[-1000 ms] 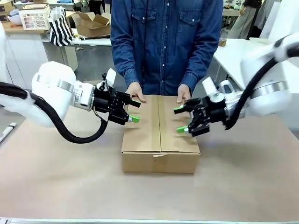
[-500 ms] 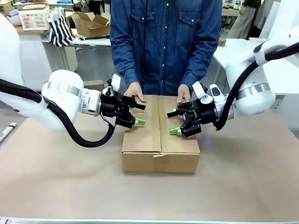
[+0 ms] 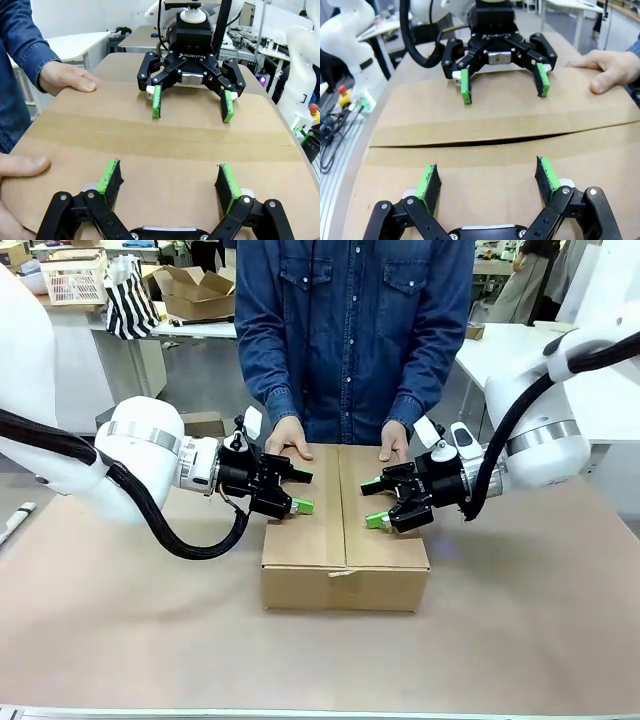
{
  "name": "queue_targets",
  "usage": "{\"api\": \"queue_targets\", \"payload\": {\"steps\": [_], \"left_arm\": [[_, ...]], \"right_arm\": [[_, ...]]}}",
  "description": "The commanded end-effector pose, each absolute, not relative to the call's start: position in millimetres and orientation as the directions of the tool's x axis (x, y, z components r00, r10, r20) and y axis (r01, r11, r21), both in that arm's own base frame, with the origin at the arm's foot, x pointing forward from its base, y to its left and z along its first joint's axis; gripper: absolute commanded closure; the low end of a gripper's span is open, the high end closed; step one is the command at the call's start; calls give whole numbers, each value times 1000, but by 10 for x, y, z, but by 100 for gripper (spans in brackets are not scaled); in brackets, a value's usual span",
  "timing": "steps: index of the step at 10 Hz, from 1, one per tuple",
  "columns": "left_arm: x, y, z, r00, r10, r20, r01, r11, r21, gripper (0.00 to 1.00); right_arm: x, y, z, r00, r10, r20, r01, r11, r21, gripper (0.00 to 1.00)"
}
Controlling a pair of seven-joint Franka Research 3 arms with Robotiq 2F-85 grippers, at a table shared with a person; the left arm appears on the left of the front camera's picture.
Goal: Pack the gift set into the box.
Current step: Press and hold the closed box until the human finishes sealing it.
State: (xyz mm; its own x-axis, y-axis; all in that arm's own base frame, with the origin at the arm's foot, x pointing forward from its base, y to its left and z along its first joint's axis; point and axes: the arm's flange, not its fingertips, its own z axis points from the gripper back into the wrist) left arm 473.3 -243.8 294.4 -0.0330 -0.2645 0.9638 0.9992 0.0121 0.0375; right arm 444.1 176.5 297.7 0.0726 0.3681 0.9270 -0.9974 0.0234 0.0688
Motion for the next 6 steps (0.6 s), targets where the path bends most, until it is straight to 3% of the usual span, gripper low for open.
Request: {"api": "queue_targets", "payload": {"steps": [1, 2, 6], "left_arm": [[4752, -2491, 2915, -18, -290, 957, 999, 37, 30, 0], [4760, -2500, 2917, -8, -288, 958, 998, 52, 24, 0], [4739, -2455, 2953, -33, -270, 962, 999, 14, 38, 0]], "right_arm": [[4452, 1615, 2847, 124, 400, 908, -992, 19, 127, 0], [4441, 1765, 2977, 73, 368, 927, -997, 23, 69, 0], [4441, 1765, 2977, 73, 368, 927, -997, 23, 69, 0]]}}
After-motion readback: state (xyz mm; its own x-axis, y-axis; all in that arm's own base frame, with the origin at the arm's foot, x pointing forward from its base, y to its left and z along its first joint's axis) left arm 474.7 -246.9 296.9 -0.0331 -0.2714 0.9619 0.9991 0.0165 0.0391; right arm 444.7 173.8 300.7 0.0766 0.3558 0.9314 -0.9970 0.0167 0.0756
